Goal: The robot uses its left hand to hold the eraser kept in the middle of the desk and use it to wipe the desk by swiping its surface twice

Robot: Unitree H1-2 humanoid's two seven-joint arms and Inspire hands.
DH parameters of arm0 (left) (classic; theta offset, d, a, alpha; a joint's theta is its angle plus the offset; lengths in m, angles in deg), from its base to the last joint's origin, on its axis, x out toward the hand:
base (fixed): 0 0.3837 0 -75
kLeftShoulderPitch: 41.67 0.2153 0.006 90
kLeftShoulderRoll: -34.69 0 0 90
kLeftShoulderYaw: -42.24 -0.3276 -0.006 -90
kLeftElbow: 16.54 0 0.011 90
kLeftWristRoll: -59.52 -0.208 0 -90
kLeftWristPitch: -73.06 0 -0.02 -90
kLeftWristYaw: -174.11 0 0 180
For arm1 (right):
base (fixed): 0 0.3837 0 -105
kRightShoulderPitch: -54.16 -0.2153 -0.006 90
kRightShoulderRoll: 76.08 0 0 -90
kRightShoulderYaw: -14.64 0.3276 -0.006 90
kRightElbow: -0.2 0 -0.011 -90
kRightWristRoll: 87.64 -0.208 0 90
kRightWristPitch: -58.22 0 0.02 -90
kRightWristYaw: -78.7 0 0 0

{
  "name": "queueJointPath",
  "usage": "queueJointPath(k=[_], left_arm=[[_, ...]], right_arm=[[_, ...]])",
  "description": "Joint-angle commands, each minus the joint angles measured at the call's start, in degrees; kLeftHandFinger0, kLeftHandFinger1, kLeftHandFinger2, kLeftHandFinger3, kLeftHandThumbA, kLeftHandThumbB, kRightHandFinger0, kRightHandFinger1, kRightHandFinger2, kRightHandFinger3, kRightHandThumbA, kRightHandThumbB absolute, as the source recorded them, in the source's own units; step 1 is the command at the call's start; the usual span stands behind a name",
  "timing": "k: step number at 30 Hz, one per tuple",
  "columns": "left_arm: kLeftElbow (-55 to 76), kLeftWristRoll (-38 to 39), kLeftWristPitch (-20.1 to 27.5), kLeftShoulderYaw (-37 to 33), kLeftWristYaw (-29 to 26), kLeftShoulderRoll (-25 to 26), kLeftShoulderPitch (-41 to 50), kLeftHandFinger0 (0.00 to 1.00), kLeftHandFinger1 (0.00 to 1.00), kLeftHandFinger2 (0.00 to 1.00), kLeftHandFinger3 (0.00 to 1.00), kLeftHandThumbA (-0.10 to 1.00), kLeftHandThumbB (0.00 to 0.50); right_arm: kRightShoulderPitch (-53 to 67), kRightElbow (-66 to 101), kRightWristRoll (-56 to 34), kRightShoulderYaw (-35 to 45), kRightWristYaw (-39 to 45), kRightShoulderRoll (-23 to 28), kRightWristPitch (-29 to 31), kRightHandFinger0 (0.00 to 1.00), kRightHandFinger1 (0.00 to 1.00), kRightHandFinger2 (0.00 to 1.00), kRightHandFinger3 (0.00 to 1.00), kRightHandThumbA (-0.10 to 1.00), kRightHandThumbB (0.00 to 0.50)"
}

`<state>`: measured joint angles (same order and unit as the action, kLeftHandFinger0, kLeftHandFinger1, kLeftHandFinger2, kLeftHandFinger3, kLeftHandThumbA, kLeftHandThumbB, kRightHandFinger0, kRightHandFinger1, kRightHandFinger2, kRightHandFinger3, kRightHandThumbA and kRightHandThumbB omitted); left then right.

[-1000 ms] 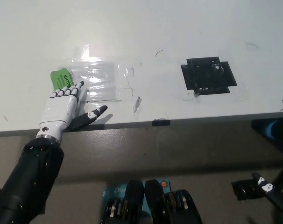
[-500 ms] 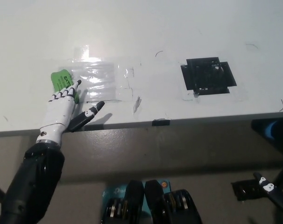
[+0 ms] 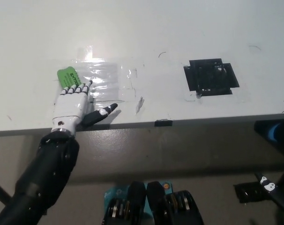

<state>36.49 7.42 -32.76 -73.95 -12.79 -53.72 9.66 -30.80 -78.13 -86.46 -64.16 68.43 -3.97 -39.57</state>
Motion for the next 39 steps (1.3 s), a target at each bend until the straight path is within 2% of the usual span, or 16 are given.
queueJointPath(k=[1,3,5,8,13,15,18,21,24,25,26,30,31,33,37,39], left_arm=[[-7.32,-0.23,-6.97,-3.87,12.94,-2.16,0.37,1.00,1.00,1.00,1.00,1.00,0.500],[-7.35,0.36,-7.19,-4.23,12.89,-2.95,0.49,1.00,1.00,1.00,1.00,1.00,0.500],[-7.10,0.85,-7.38,-4.42,13.04,-3.21,0.62,1.00,1.00,1.00,1.00,1.00,0.500],[-7.06,1.77,-6.60,-4.84,13.32,-4.88,0.47,1.00,1.00,1.00,1.00,1.00,0.499],[-7.58,2.71,-5.63,-4.82,11.74,-8.26,-0.31,1.00,1.00,1.00,1.00,1.00,0.486],[-7.11,2.97,-5.87,-5.72,13.52,-11.02,-1.81,1.00,1.00,1.00,1.00,1.00,0.450],[-8.56,3.28,-4.48,-6.05,12.10,-14.11,-2.96,1.00,1.00,1.00,1.00,1.00,0.496],[-10.12,2.84,-3.16,-7.20,11.19,-16.76,-3.50,1.00,1.00,1.00,1.00,1.00,0.494],[-10.41,3.01,-2.65,-8.46,11.33,-18.80,-3.39,1.00,1.00,1.00,1.00,1.00,0.491],[-10.82,2.60,-2.35,-9.19,11.45,-19.29,-3.67,1.00,1.00,1.00,1.00,1.00,0.490],[-11.43,2.30,-1.63,-10.03,11.35,-20.41,-3.99,1.00,1.00,1.00,1.00,1.00,0.500],[-13.06,1.49,0.51,-12.79,10.92,-22.32,-5.02,1.00,1.00,1.00,1.00,1.00,0.473],[-13.58,1.34,1.00,-13.52,10.77,-23.16,-5.34,1.00,1.00,1.00,1.00,1.00,0.473],[-14.12,1.50,1.07,-14.45,11.00,-24.10,-5.60,1.00,1.00,1.00,1.00,1.00,0.482],[-15.64,-0.96,3.05,-19.14,10.85,-25.67,-5.93,1.00,1.00,1.00,1.00,1.00,0.497],[-16.95,-1.38,3.38,-20.76,11.27,-26.26,-6.36,1.00,1.00,1.00,1.00,1.00,0.500]], right_arm=[[-1.79,2.06,0.38,-0.02,0.06,1.14,0.89,1.00,1.00,1.00,1.00,1.00,0.105],[-1.98,2.11,0.95,-0.21,-0.19,1.11,0.67,1.00,1.00,1.00,1.00,1.00,0.038],[-2.13,1.97,1.41,-0.46,-0.17,1.27,0.79,1.00,1.00,1.00,1.00,1.00,0.048],[-2.25,2.31,2.21,-0.89,-0.11,1.61,0.32,1.00,1.00,1.00,1.00,1.00,0.012],[-3.00,1.98,2.26,-1.53,0.10,1.95,0.58,1.00,1.00,1.00,1.00,1.00,0.030],[-3.32,2.16,3.28,-1.92,-0.16,2.12,0.05,1.00,1.00,1.00,1.00,1.00,0.048],[-3.74,2.26,2.82,-1.50,-0.78,1.51,-0.63,0.99,1.00,1.00,1.00,1.00,0.096],[-4.03,2.23,2.56,-1.28,-0.96,1.32,-0.19,0.94,1.00,1.00,1.00,1.00,0.115],[-4.38,1.68,3.41,-1.02,-1.44,1.60,0.76,1.00,1.00,1.00,1.00,1.00,0.074],[-4.51,1.83,3.75,-0.93,-1.59,1.66,0.38,1.00,1.00,1.00,1.00,1.00,0.087],[-4.84,1.73,4.21,-0.35,-2.58,1.41,1.06,1.00,1.00,1.00,1.00,1.00,0.055],[-5.63,1.64,5.35,1.32,-5.60,0.09,0.80,1.00,1.00,1.00,1.00,1.00,0.047],[-5.93,0.77,6.16,1.54,-6.53,0.11,3.46,1.00,1.00,1.00,1.00,1.00,0.024],[-6.47,0.21,7.32,1.84,-7.87,-0.18,4.48,0.95,0.99,1.00,1.00,1.00,0.018],[-6.97,-0.36,7.49,2.27,-9.23,-0.67,5.76,0.95,1.00,1.00,1.00,1.00,0.010],[-7.15,-0.86,7.34,2.42,-9.42,-0.58,7.19,0.96,1.00,1.00,1.00,1.00,0.036]])
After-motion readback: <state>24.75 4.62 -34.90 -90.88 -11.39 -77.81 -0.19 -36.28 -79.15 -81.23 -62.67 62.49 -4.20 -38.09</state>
